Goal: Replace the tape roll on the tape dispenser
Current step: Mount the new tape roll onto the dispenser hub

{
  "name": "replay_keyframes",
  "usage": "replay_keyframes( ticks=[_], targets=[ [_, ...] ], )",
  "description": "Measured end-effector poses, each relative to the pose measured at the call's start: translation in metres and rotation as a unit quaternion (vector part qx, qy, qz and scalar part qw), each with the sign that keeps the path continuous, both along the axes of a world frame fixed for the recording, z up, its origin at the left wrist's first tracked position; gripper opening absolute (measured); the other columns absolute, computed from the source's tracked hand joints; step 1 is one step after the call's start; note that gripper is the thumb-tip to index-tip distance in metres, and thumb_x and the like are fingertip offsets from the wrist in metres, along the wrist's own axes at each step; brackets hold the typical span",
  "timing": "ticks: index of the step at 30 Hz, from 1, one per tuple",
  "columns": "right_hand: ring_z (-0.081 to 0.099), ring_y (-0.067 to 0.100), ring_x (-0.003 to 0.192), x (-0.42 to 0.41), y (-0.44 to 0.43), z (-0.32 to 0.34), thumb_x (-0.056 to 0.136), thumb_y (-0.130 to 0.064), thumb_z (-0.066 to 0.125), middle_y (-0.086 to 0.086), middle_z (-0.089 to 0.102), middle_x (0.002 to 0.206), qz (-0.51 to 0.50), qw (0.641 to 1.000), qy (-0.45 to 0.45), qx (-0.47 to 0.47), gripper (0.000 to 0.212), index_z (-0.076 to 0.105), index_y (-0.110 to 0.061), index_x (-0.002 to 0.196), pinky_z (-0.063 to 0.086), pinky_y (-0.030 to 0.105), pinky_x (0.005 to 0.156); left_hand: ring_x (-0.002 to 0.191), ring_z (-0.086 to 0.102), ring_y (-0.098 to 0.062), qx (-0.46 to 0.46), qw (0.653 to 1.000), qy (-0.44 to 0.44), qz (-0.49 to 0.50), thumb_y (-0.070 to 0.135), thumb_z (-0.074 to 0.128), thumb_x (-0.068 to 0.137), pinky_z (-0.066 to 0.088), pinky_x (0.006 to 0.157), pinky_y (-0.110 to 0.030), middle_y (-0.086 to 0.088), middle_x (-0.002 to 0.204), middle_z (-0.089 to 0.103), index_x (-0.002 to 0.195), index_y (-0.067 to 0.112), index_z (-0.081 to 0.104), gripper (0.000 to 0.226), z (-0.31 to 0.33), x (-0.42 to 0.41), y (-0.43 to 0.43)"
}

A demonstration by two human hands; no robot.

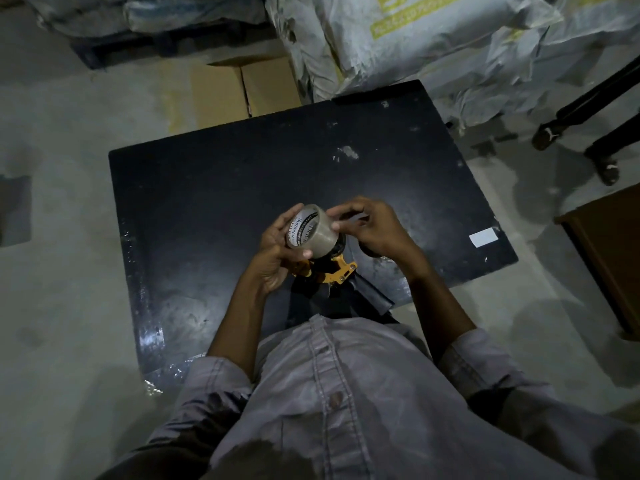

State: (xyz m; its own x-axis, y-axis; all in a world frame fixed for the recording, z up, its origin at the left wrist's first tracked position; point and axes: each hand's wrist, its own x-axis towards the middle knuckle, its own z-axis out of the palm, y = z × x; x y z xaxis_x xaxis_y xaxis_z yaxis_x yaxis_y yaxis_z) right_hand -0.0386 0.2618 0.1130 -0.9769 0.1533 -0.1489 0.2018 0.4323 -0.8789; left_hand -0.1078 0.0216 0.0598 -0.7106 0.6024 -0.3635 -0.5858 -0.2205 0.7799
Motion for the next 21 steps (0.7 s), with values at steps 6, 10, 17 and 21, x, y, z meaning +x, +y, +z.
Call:
replay_keyframes(
  ticks=[6,10,17,21],
  targets=[
    [0.079,0.003,0.102,0.000,0.001,-0.003,0.095,-0.018,0.094,-0.007,0.085,0.108,-0.010,0.999,-0.029,-0.031,0.019,0.088,-0.015,0.113,0.062,0.019,0.090,0.144,0.063,-0.035,0.015,1.000,0.000,-0.011,-0.023,0.077,0.066,0.069,0.088,-0.038,-0.016,0.165,0.055,0.165,0.010,0.047,0.109,-0.003,0.003,-0.005],
    [0.077,0.000,0.095,0.001,0.004,-0.005,0.096,-0.015,0.092,-0.006,0.084,0.102,-0.002,0.998,-0.045,-0.036,0.018,0.086,-0.013,0.112,0.061,0.018,0.089,0.149,0.057,-0.038,0.033,0.999,-0.007,-0.009,-0.025,0.072,0.068,0.067,0.095,-0.036,-0.018,0.166,0.054,0.168,0.010,0.043,0.109,-0.004,0.002,-0.004],
    [0.073,0.001,0.091,0.007,0.010,-0.006,0.099,-0.014,0.089,0.005,0.083,0.104,0.026,0.997,-0.063,-0.036,0.011,0.083,-0.022,0.102,0.059,0.017,0.087,0.146,0.057,-0.040,0.041,0.999,-0.007,-0.031,-0.021,0.076,0.068,0.068,0.090,-0.034,-0.022,0.167,0.051,0.169,0.014,0.042,0.112,-0.003,0.005,-0.003],
    [0.071,-0.006,0.089,0.010,0.013,-0.006,0.102,-0.015,0.086,0.003,0.082,0.105,0.039,0.996,-0.076,-0.027,0.007,0.081,-0.019,0.103,0.054,0.010,0.081,0.138,0.063,-0.038,0.044,0.998,-0.008,-0.048,-0.016,0.080,0.068,0.067,0.075,-0.034,-0.022,0.168,0.050,0.169,0.015,0.044,0.111,-0.003,0.008,-0.001]
  ],
)
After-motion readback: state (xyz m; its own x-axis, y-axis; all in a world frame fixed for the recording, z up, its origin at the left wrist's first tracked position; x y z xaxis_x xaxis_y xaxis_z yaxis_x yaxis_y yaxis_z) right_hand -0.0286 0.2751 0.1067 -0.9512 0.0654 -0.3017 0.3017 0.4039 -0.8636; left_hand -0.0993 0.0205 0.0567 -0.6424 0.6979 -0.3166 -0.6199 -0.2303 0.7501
